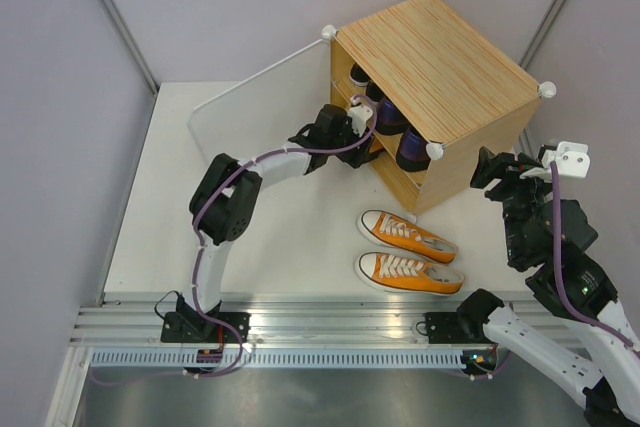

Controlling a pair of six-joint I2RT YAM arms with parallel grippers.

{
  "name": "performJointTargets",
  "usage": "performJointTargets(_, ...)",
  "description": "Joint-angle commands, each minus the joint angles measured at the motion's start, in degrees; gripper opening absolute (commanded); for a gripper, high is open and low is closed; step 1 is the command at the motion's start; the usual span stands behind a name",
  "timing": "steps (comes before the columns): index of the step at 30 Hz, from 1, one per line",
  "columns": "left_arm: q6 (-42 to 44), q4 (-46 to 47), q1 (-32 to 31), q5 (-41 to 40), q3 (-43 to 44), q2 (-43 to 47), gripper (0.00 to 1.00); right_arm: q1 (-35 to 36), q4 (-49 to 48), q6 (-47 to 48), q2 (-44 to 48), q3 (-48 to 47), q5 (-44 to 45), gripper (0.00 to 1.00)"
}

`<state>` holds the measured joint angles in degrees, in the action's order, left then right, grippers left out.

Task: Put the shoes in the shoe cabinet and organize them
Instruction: Place the shoe in the shoe cabinet.

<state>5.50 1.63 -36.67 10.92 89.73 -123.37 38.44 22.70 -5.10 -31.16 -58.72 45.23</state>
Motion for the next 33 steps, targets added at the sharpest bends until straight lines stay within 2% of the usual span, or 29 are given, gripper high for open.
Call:
performJointTargets(1, -2.9, 7.9, -0.4, -1.4, 3.4, -0.3, 0.34, 0.5, -1.6, 0.7, 0.0, -0.1, 1.2, 0.73)
performJointTargets(23, -6.6, 13.1, -1.0, -4.2, 6.1, -5.4, 0.43, 1.5, -2.0, 1.7, -0.9, -0.1, 2.5, 0.73)
performJointTargets(27, -6.8, 13.2, -1.0, -4.2, 5.0, -5.5, 0.59, 1.8, -2.2, 1.7, -1.1, 0.0, 2.8, 0.73)
performJointTargets(33, -6.8, 14.4, -1.0, -5.6, 1.0, -2.9, 0.71, 1.8, -2.5, 1.5, -0.9, 0.3, 3.4, 0.73)
